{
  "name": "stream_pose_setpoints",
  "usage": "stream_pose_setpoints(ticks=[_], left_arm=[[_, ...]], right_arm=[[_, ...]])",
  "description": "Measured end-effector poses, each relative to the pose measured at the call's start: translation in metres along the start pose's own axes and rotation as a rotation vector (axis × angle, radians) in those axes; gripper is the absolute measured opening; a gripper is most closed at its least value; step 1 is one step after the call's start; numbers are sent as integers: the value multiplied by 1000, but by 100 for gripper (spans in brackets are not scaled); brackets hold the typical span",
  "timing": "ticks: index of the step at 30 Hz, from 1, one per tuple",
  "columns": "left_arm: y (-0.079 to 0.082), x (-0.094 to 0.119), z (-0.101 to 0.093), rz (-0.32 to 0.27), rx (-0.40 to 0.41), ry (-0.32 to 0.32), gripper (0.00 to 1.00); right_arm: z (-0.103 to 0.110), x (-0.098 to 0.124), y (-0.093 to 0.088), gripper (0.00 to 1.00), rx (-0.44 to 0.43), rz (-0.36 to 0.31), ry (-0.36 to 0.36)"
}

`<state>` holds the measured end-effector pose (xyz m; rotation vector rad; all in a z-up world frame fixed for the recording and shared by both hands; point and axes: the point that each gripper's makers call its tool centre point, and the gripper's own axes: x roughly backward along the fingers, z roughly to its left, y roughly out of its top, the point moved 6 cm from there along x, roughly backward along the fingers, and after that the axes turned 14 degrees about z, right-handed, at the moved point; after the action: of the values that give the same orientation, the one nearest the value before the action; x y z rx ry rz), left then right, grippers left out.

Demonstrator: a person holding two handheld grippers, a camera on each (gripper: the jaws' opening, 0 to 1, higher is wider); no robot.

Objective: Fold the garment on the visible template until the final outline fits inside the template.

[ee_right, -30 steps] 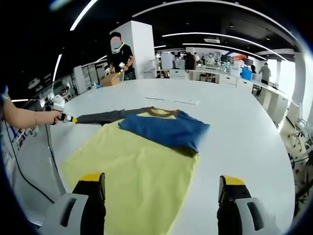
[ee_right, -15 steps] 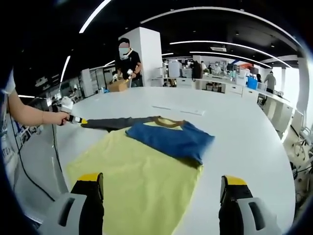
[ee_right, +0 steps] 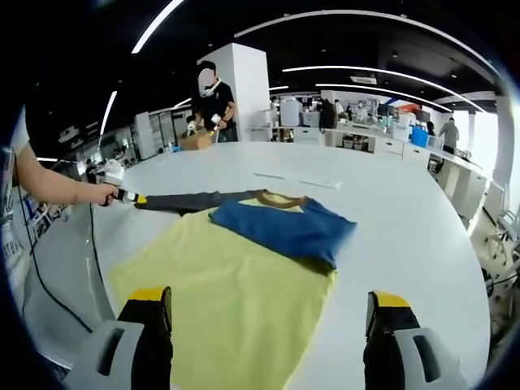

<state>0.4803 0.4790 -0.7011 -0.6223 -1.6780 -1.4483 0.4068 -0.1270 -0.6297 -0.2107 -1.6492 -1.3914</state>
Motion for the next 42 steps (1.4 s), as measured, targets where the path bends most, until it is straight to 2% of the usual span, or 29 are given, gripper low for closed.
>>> stream_pose_setpoints(ticks=[1, 7, 8, 11, 16, 20, 28, 32, 42], left_arm=[[-1, -1, 1, 13, -15, 13, 21], [-1, 0, 0, 9, 11, 13, 20], [-1, 0, 0, 14, 48, 5, 18], [0, 0, 2, 19, 46, 18, 5], [-1, 0, 0, 20, 43, 11, 1], [0, 0, -1, 24, 22, 17, 0], [-2, 8, -1, 13, 55, -3, 0], [2, 16, -4, -21, 62, -17, 0], [8, 31, -20, -60, 38, -63, 0]], right_arm=[[-1, 0, 0, 99, 0, 1, -3], [-1, 1, 0, 99, -2, 1, -4], [-1, 0, 0, 99, 0, 1, -4], [1, 0, 0, 99, -1, 1, 1], [1, -2, -3, 99, -2, 14, -12], [3, -2, -3, 99, -9, 8, -10], [2, 1, -1, 99, -4, -2, -13], [2, 1, -1, 99, 0, -2, -15], [5, 3, -2, 99, 14, -12, -6]])
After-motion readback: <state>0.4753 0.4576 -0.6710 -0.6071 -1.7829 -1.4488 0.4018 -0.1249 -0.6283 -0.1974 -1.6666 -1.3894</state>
